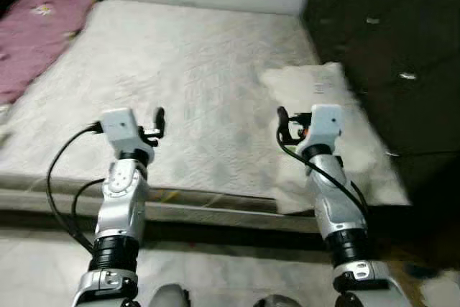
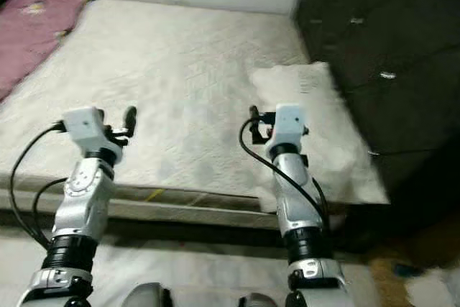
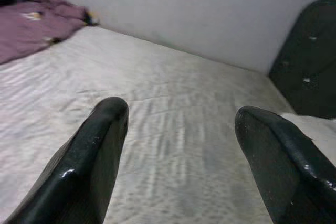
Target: Clean up the room
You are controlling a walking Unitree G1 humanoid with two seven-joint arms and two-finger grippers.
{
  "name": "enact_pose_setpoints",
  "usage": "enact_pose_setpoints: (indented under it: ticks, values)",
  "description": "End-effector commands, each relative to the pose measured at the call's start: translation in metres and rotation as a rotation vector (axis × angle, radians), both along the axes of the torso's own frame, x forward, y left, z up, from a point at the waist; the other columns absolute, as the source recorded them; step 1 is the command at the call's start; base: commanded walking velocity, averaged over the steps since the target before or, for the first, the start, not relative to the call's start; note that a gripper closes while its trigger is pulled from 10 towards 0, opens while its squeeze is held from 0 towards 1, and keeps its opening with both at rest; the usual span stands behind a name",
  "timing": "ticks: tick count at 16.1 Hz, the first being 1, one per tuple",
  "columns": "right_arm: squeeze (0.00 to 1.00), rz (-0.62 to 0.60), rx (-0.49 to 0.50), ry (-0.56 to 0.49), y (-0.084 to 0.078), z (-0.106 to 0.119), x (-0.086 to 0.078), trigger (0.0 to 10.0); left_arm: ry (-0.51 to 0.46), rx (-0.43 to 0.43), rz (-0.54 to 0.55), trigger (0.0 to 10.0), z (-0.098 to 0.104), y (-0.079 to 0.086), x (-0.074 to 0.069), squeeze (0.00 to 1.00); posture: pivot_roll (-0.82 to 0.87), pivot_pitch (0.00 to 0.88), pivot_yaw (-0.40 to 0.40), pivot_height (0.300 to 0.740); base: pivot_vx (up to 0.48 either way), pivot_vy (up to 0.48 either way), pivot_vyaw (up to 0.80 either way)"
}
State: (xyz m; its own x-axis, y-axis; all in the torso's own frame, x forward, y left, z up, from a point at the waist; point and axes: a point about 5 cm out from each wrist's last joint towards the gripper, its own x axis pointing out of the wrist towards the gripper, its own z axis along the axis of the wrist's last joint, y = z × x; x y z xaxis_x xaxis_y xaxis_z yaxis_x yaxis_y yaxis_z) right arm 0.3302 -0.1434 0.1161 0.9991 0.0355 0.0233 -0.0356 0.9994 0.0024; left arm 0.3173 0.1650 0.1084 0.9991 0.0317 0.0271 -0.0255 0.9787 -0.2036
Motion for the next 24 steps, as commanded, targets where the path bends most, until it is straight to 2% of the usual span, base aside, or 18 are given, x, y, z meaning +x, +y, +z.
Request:
enact_pose_setpoints:
  ticks: [1,14,20,22,24]
  values:
    - [0.0,-0.026,-0.007,0.004,-0.0102,-0.0002,0.0005,10.0,-0.025,-0.018,-0.053,10.0,0.0051,-0.0128,0.0013,0.0,0.02,0.0,-0.026,0.74,0.0,0.0,0.0]
    - [0.0,-0.02,-0.018,0.01,-0.0098,-0.0008,0.002,10.0,-0.022,-0.008,-0.057,10.0,0.0053,-0.0125,0.0018,0.0,0.02,0.0,-0.028,0.74,0.248,0.0,0.0]
    - [0.0,-0.028,-0.028,0.02,-0.0119,-0.0035,0.0025,10.0,-0.022,-0.008,-0.076,10.0,0.0044,-0.0145,0.0014,0.0,0.02,0.0,-0.025,0.74,0.0,0.0,0.0]
    - [0.0,-0.026,-0.024,0.022,-0.0118,-0.0039,0.0025,10.0,-0.022,-0.001,-0.079,10.0,0.0044,-0.0147,0.0012,0.0,0.02,0.0,-0.025,0.74,0.315,0.0,0.0]
    - [0.0,-0.025,-0.022,0.028,-0.0118,-0.0054,0.0025,10.0,-0.021,0.0,-0.081,10.0,0.004,-0.0149,0.0009,0.0,0.02,0.0,-0.024,0.74,0.319,0.0,-0.8]
